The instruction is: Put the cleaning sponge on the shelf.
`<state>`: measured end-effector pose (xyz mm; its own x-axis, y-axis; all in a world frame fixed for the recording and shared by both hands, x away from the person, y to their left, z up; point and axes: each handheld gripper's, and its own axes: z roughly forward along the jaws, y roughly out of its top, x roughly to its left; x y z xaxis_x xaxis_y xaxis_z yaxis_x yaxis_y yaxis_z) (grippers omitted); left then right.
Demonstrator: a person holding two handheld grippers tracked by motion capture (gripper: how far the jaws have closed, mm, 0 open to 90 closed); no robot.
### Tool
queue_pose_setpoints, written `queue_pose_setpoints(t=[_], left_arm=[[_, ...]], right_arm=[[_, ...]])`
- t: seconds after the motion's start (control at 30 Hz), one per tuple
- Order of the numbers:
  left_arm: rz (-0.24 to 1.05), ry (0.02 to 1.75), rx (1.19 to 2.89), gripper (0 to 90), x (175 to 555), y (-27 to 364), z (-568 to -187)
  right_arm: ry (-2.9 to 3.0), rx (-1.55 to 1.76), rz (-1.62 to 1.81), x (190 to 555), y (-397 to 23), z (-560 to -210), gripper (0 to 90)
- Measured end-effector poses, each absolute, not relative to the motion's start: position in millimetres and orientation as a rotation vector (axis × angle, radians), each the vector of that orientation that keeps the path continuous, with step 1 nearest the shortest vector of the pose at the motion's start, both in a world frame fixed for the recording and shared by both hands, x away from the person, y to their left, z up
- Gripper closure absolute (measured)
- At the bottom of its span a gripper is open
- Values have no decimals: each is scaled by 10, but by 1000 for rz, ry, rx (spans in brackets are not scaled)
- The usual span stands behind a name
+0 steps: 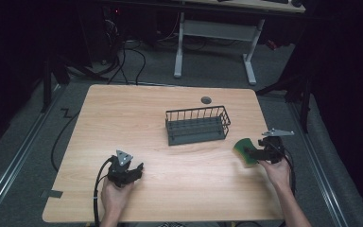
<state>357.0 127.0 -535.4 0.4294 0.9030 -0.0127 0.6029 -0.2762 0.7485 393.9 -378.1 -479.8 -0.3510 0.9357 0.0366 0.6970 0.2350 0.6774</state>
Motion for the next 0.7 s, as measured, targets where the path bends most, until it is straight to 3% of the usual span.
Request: queue_pose_setpoints(t=[0.7], left_arm=[[545, 1267, 1991, 339, 3564, 1277, -5355]], right_arm=[[2250, 1471, 751, 4235, -3611, -4889, 124]])
